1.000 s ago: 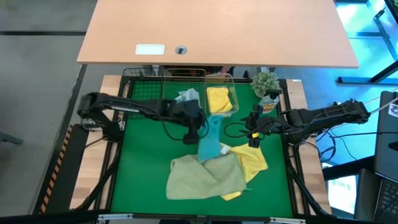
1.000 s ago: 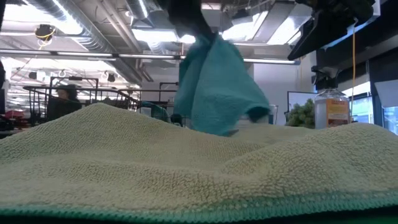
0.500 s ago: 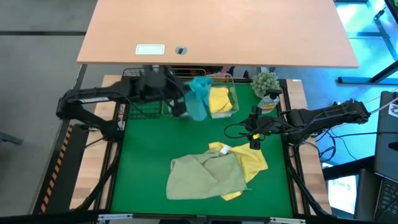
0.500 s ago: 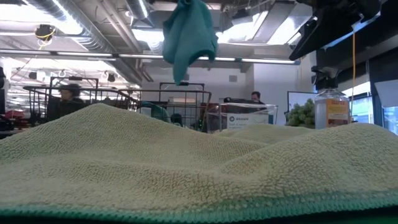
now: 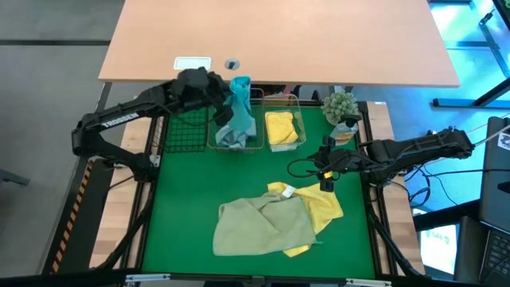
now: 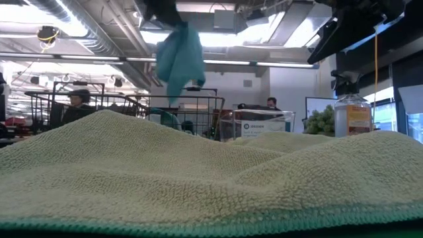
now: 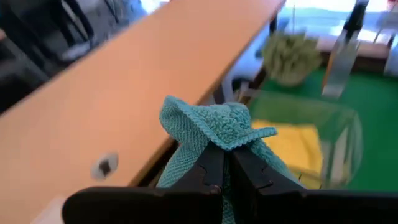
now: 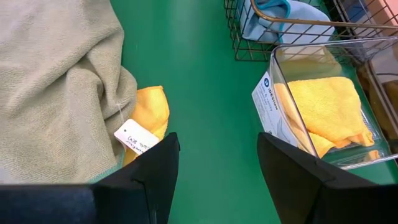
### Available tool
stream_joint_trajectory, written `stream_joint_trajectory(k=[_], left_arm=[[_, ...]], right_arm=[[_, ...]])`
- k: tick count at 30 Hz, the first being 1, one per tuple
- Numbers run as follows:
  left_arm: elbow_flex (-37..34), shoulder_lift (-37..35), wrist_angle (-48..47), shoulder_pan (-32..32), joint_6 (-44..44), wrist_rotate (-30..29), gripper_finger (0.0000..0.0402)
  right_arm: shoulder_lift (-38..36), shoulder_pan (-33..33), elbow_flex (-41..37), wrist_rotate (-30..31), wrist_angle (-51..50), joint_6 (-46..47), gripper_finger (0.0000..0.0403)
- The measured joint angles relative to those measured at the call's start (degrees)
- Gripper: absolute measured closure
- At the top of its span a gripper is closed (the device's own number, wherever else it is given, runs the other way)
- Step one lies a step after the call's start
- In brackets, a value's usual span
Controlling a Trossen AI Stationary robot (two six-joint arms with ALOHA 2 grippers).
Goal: Sort microfiber towel by color & place in baskets
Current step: Put the blue microfiber towel into the golden wire basket
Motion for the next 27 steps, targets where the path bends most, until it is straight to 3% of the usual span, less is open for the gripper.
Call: stream_joint_trajectory(k=[9,20,27], left_arm=[[0.0,9.1,-9.6,3.6,-1.5,2.6,0.0401],[0.0,23.2,-10.8,3.6,-1.0,2.7,0.0391],[0.0,27.0,-10.8,3.3,-1.0,1.8,0.0389]], right_arm=[[0.0,0.0,0.0,0.0,0.0,0.0,0.0187],[0.0,0.0,0.0,0.0,0.0,0.0,0.0187],[0.0,0.0,0.0,0.0,0.0,0.0,0.0187]])
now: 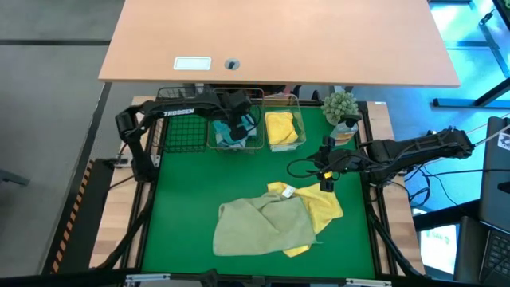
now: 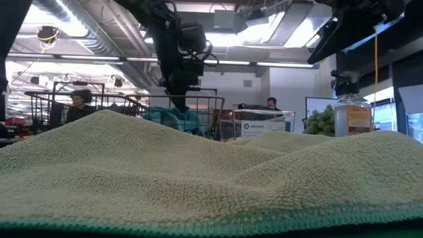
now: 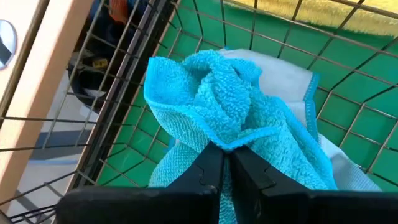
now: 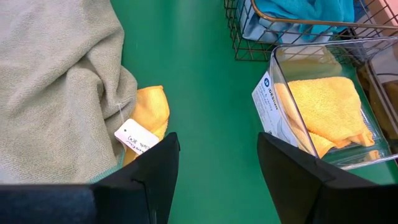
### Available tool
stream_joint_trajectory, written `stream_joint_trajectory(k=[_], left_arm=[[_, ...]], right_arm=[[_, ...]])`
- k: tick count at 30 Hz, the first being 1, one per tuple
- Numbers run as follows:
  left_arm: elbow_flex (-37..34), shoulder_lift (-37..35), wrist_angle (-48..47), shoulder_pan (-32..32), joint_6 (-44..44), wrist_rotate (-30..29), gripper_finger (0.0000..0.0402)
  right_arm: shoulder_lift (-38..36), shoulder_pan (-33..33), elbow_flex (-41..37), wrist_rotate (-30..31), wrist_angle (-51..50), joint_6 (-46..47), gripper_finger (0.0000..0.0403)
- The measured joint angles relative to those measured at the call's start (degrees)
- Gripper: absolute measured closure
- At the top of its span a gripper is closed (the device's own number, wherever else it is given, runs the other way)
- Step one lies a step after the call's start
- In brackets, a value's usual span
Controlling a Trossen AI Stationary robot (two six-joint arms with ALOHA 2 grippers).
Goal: Sort microfiber towel by color & place in baskets
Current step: Put the blue microfiber towel into the golden wire basket, then put the green microfiber towel into the black wire basket
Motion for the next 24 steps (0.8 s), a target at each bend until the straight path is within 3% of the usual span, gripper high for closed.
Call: stream_joint_trajectory(k=[6,13,19,24], left_arm=[[0.0,-0.5,0.0,-0.1,0.0,-0.2,0.0375],[0.4,-2.0,-0.8,-0.1,-0.1,-0.7,0.0315],[3.7,-2.2,-5.3,-0.5,0.0,-3.2,0.0269],[8.7,-2.2,-10.1,-1.1,0.0,-3.3,0.0252]], right_arm=[[0.0,0.0,0.0,0.0,0.0,0.0,0.0187],[0.0,0.0,0.0,0.0,0.0,0.0,0.0187],[0.0,0.0,0.0,0.0,0.0,0.0,0.0187],[0.0,0.0,0.0,0.0,0.0,0.0,0.0187]])
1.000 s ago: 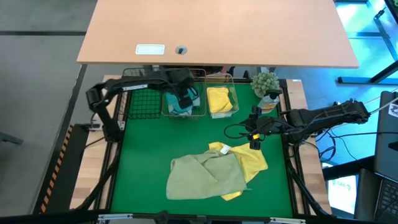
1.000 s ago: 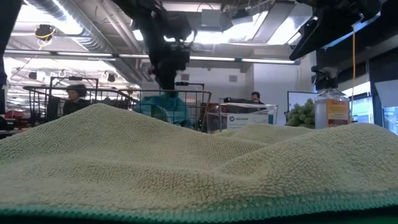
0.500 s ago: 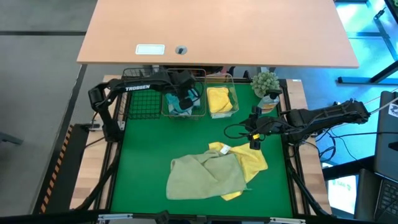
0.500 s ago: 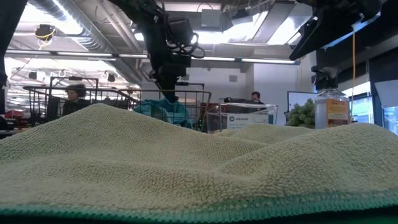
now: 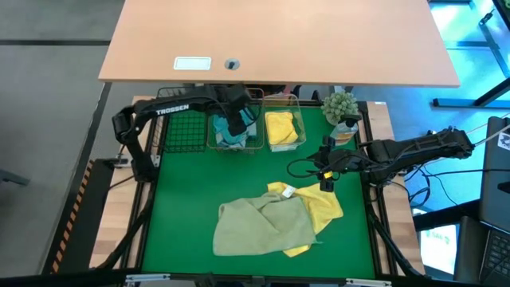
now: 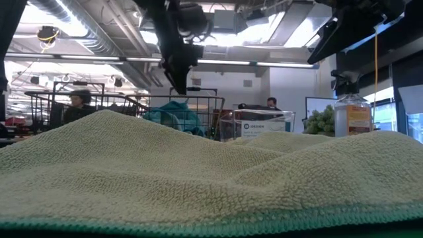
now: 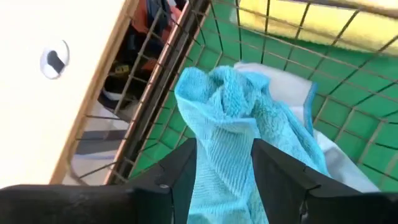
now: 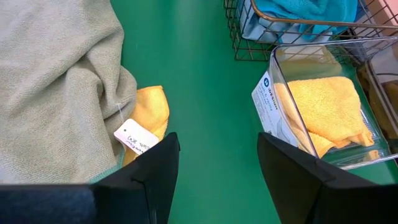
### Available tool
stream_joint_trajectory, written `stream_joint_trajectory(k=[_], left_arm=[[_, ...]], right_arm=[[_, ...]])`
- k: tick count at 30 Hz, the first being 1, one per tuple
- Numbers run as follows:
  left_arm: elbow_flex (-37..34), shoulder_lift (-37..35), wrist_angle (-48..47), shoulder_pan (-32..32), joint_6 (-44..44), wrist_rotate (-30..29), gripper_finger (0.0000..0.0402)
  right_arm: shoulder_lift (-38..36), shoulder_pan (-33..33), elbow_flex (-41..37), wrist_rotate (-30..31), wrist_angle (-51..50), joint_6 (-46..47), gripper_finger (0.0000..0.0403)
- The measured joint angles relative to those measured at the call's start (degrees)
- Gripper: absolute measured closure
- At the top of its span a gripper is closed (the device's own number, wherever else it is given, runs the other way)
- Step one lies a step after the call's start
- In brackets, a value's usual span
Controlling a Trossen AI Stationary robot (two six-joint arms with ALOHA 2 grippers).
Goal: Sort microfiber towel by color & place in baskets
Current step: Put the green microfiber towel into the black wire basket
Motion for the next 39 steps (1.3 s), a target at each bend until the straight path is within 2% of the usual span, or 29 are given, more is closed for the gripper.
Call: stream_joint_trajectory(k=[5,10,15,19,27,35,39], left_arm=[[6.7,-0.1,-5.3,-1.8,-0.1,1.4,0.0251],[12.1,-0.1,-7.3,-5.2,-0.5,8.4,0.0251],[13.0,-0.1,-6.5,-11.0,-2.9,17.3,0.0251],[12.8,0.0,-6.3,-16.7,-3.0,19.9,0.0251],[9.4,0.0,-5.8,-28.4,-3.5,20.1,0.0251],[5.0,0.0,-0.3,-36.5,-8.1,19.7,0.0251],[1.8,0.0,2.4,-38.7,-14.7,15.4,0.0251]], right_arm=[[0.0,0.0,0.0,0.0,0.0,0.0,0.0187],[0.0,0.0,0.0,0.0,0.0,0.0,0.0187],[0.0,0.0,0.0,0.0,0.0,0.0,0.0187],[0.0,0.0,0.0,0.0,0.0,0.0,0.0187],[0.0,0.0,0.0,-0.7,0.0,0.0,0.0187],[0.0,0.0,0.0,-0.7,0.0,0.0,0.0187],[0.0,0.0,0.0,-0.7,0.0,0.0,0.0187]])
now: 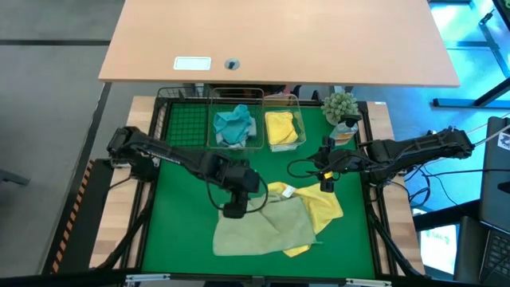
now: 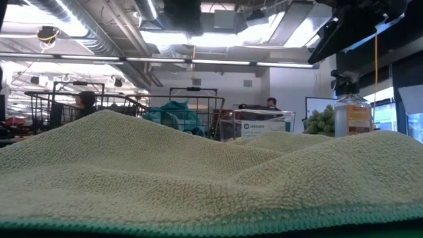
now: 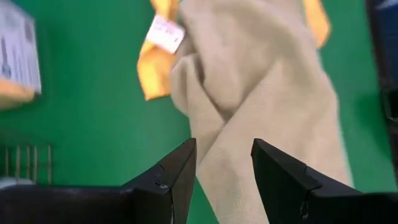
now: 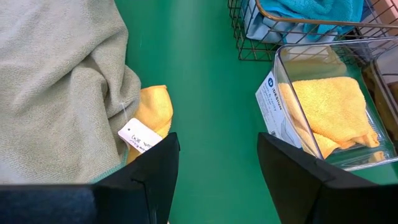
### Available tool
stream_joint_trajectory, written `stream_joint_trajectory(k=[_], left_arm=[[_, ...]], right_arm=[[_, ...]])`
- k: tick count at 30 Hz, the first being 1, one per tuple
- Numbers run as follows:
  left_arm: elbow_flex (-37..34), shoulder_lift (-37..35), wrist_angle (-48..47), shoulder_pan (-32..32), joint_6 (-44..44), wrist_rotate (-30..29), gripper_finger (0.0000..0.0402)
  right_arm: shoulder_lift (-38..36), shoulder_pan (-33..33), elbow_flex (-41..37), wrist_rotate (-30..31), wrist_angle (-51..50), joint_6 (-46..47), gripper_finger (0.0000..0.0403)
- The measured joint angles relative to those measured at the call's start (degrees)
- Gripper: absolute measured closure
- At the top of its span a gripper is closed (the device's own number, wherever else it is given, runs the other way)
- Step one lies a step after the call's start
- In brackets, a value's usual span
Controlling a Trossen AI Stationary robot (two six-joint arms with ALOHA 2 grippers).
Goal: Sort microfiber towel by color & place in baskets
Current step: Put the green microfiber towel into the black wire basket
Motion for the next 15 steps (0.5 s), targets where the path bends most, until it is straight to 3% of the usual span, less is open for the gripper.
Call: stream_joint_trajectory(k=[6,15], left_arm=[[-6.1,0.0,2.5,-1.9,-9.2,-1.2,0.0251],[-16.8,0.0,13.2,-2.4,-15.7,0.4,0.0251]], right_arm=[[0.0,0.0,0.0,0.0,0.0,0.0,0.0187],[0.0,0.0,0.0,0.0,0.0,0.0,0.0187]])
